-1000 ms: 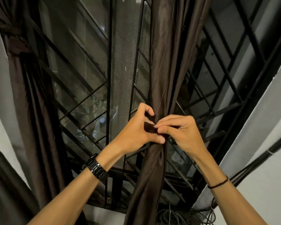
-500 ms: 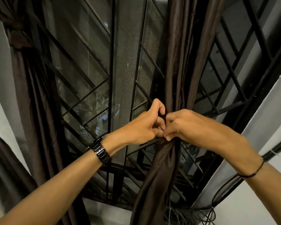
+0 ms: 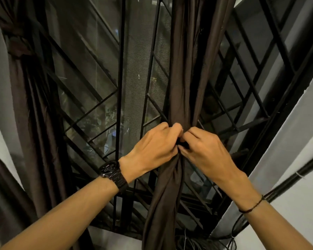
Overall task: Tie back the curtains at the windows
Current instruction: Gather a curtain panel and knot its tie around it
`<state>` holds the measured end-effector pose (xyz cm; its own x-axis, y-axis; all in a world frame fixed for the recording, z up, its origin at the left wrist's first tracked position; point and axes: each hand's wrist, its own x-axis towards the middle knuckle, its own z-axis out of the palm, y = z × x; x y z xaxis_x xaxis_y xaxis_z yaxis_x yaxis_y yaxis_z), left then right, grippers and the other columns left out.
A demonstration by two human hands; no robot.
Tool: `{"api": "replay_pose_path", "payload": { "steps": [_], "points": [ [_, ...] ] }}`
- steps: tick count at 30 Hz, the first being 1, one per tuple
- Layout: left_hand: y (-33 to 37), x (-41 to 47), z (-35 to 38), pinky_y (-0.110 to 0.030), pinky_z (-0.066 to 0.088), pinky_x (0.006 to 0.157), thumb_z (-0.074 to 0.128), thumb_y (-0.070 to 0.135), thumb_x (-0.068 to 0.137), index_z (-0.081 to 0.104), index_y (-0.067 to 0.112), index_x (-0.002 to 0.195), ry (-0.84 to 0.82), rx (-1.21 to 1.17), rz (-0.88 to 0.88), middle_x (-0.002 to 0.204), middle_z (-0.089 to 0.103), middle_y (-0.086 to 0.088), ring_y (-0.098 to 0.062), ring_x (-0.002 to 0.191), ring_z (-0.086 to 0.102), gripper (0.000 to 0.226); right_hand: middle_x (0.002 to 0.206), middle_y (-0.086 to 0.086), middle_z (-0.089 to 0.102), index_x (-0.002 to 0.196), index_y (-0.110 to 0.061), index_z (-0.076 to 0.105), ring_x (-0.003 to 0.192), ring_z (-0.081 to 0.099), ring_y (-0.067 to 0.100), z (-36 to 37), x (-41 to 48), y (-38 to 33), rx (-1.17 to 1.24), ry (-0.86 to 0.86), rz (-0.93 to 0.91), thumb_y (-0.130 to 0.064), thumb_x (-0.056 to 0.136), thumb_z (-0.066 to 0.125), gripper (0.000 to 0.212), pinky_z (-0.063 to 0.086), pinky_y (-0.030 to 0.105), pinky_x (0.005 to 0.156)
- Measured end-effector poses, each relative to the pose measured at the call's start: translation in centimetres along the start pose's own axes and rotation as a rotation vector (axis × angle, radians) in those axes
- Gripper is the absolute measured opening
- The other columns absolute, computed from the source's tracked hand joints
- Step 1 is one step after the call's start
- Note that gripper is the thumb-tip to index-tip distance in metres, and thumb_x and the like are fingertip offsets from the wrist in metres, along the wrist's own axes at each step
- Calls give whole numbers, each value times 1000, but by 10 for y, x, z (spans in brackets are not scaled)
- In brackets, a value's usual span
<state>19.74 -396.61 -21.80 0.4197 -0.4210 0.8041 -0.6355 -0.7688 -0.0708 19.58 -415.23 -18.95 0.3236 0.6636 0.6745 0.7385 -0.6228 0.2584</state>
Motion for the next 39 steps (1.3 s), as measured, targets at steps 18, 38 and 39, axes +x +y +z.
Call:
{"api": "replay_pose_path", "payload": {
  "steps": [18,38,39],
  "points": [
    [36,-7,3,-28,53,66,72,11,87,84,22,102,330,-968,-1015,85,82,1,-9,72,71,22,96,16,75,81,0,71,85,75,23,49,-26,-9,47,520,151,-13,89,79,18,61,32,73],
    [-4,-28,8,-26,57,69,76,4,91,66,17,101,642,-685,-1106,78,69,7,-10,68,64,19,121,17,57,84,-7,60,110,51,30,60,-33,-44,16,155,358,-22,93,72,21,53,47,78],
    [-5,-34,6,-33,58,79,75,10,92,66,18,110,538,-433,-951,92,71,8,-13,81,66,22,122,19,58,87,-8,62,111,52,30,58,-34,-45,11,174,351,-23,92,73,20,54,47,80]
  ]
}}
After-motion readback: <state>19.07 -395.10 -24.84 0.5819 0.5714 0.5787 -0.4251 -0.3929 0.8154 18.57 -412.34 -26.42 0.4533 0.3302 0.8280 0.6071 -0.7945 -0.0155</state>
